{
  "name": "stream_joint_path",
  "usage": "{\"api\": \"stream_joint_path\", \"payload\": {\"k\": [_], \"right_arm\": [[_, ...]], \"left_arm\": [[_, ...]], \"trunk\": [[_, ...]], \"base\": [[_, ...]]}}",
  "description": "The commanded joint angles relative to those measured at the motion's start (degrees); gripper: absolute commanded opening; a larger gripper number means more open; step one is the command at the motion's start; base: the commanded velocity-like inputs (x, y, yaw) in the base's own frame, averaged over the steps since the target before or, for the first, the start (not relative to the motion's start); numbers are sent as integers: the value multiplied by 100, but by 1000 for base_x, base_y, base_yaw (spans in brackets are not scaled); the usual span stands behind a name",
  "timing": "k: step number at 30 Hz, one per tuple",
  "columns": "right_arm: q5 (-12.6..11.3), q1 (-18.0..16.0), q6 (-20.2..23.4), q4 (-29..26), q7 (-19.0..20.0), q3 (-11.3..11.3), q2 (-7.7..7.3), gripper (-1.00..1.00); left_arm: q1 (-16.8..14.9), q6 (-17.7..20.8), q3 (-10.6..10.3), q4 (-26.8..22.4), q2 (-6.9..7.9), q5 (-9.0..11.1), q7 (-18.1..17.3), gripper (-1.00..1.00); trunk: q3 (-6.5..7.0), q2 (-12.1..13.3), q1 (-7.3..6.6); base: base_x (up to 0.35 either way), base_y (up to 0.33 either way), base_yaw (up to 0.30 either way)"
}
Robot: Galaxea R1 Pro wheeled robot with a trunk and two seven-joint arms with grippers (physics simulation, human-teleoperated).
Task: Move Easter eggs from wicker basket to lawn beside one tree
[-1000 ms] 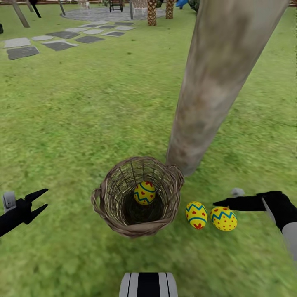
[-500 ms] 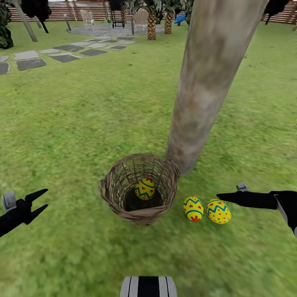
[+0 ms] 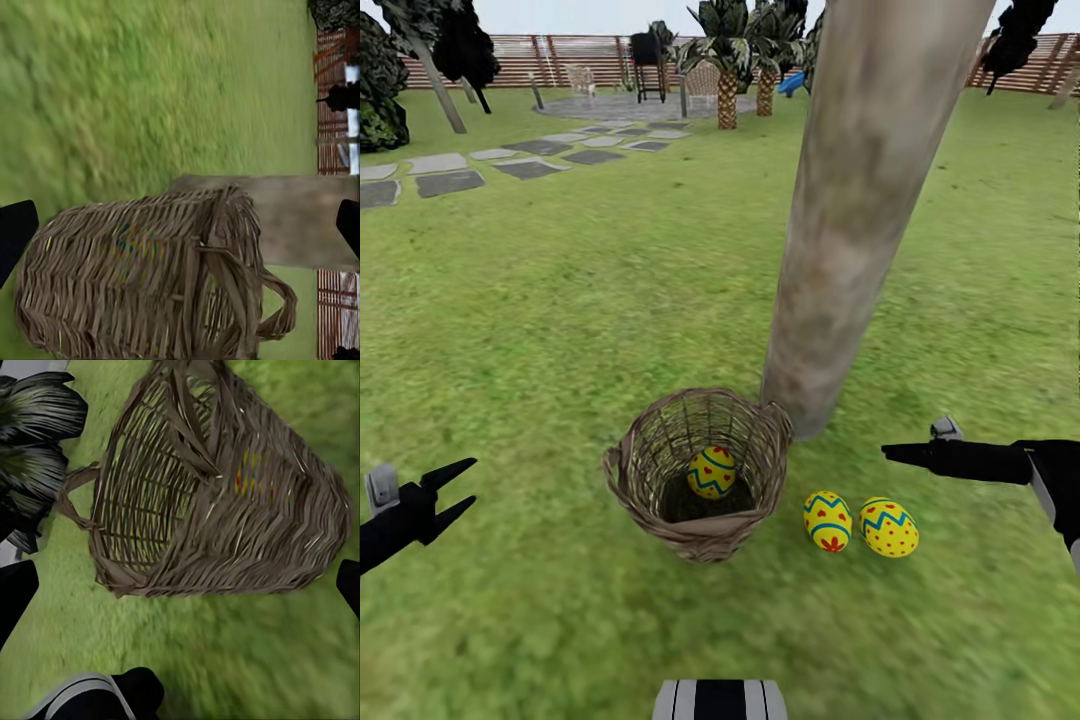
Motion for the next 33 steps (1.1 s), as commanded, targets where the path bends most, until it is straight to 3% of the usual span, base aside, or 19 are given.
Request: {"api": "stream_joint_path", "payload": {"k": [1,11,16,23,30,33], "right_arm": [[41,0,61,-4,44,-17,4,100],[-19,25,71,-9,44,-5,69,100],[47,22,171,-60,-106,1,578,100],[49,22,263,-257,-812,5,1263,100],[52,25,264,-254,-1010,4,1617,100],[48,25,264,-253,-1171,7,1667,100]], "left_arm": [[-5,26,10,3,-1,-49,-48,100],[-5,26,10,4,3,-49,-48,100],[-5,26,10,4,-1,-49,-48,100],[-5,26,10,6,-1,-49,-48,100],[-5,26,15,9,2,-44,-48,100],[-5,26,18,6,6,-46,-48,100]], "trunk": [[19,0,-3],[240,13,-29],[351,20,-42],[506,30,-60],[661,39,-78],[728,43,-86]], "base": [[0,0,0],[0,0,0],[0,0,0],[0,0,0],[0,0,0],[0,0,0]]}}
